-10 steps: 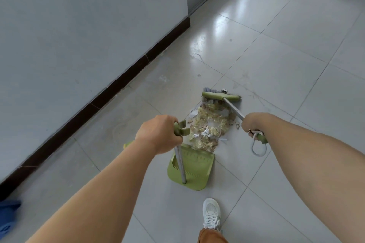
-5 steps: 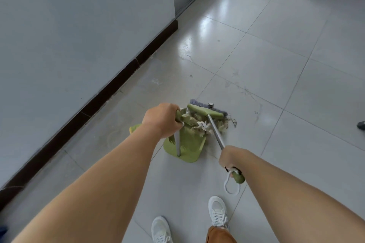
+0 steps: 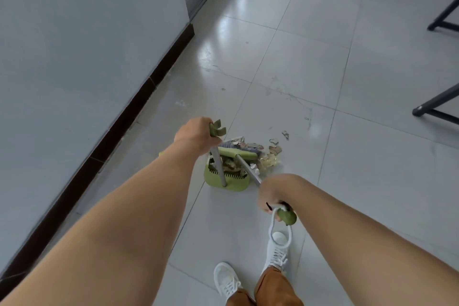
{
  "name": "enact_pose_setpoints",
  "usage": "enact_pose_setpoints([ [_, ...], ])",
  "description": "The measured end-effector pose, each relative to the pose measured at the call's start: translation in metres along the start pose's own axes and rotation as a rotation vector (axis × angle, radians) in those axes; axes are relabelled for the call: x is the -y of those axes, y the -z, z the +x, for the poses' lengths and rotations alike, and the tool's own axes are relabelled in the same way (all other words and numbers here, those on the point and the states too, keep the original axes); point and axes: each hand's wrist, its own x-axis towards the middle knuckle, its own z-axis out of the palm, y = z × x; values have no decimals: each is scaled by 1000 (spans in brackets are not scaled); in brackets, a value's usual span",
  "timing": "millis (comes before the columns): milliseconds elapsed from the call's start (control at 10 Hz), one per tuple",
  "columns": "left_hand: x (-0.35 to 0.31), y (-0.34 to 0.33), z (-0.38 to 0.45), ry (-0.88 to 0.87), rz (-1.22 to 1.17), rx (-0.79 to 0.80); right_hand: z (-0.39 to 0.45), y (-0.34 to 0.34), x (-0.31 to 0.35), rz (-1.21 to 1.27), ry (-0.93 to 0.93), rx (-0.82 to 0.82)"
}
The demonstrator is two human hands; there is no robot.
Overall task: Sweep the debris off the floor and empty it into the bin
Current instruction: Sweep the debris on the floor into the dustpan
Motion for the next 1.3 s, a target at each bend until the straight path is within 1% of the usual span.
enact_pose_setpoints([
  [100, -1, -1, -5, 13, 65, -10, -10, 1, -2, 123, 1, -23],
  [200, 2, 0, -9, 55, 82, 7, -10, 4, -5, 204, -65, -50],
  [300, 10, 0, -14, 75, 62, 11, -13, 11, -6, 145, -97, -39],
  [400, 16, -4, -19, 67, 15, 13, -23, 15, -19, 241, -173, -82],
  [500, 20, -5, -23, 61, -9, 9, -35, 23, -34, 243, -191, -133],
  [600, 20, -3, -26, 57, -10, 16, -34, 29, -46, 300, -197, -141],
  [800, 21, 5, -28, 58, 14, 18, -35, 38, -64, 522, -144, -221],
  [900, 23, 7, -27, 47, 34, 27, -28, 43, -80, 508, -156, -297],
  [1000, 23, 9, -28, 34, 58, 37, -28, 50, -92, 474, -195, -244],
  [1100, 23, 12, -28, 16, 84, 51, -28, 51, -95, 351, -238, -227],
  [1200, 26, 17, -29, 5, 108, 63, -26, 55, -93, 100, -269, -211],
  [1300, 30, 23, -31, 0, 133, 71, -21, 60, -95, 78, -261, -127],
])
